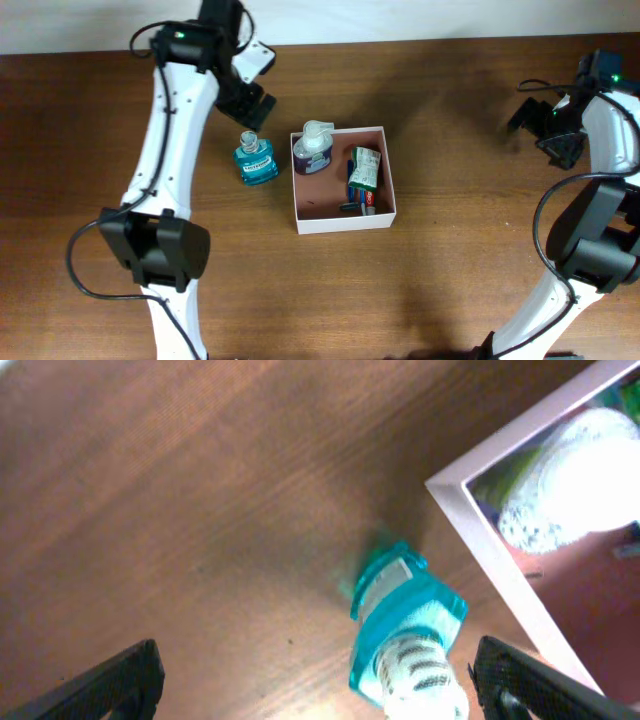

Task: Pack container
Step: 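Move the left gripper to the teal Listerine bottle cap, then close the left gripper on the Listerine bottle cap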

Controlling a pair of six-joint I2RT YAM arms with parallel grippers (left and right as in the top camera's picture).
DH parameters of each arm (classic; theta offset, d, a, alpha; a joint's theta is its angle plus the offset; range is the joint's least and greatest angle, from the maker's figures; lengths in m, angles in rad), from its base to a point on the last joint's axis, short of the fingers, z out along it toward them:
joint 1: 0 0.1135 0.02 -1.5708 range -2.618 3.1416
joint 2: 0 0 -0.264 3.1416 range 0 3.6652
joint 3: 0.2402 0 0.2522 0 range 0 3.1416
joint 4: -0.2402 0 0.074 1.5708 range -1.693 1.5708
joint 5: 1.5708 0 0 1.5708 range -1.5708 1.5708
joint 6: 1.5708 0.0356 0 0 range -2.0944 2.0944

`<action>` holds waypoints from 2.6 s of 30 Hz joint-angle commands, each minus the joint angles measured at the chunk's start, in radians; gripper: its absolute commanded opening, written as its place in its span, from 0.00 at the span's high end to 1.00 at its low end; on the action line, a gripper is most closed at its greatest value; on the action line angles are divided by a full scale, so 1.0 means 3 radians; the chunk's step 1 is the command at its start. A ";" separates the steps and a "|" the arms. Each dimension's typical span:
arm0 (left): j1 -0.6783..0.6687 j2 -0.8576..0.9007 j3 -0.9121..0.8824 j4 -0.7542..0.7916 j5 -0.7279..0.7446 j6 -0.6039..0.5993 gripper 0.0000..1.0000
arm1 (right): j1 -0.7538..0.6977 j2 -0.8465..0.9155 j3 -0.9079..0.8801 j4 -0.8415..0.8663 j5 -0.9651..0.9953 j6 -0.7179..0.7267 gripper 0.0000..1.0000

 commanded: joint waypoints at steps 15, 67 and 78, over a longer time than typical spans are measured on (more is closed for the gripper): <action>0.0045 -0.0017 -0.0533 -0.0175 0.0637 0.1119 0.11 | -0.0003 0.0006 -0.0020 0.0008 0.0029 0.0004 0.02; -0.0042 -0.0135 -0.0783 0.0000 0.0619 0.1001 0.75 | -0.0003 0.0006 -0.0020 0.0008 0.0029 0.0004 0.02; -0.0197 -0.0532 -0.0783 0.0003 0.0609 0.0736 0.79 | -0.0003 0.0006 -0.0020 0.0006 0.0029 0.0004 0.02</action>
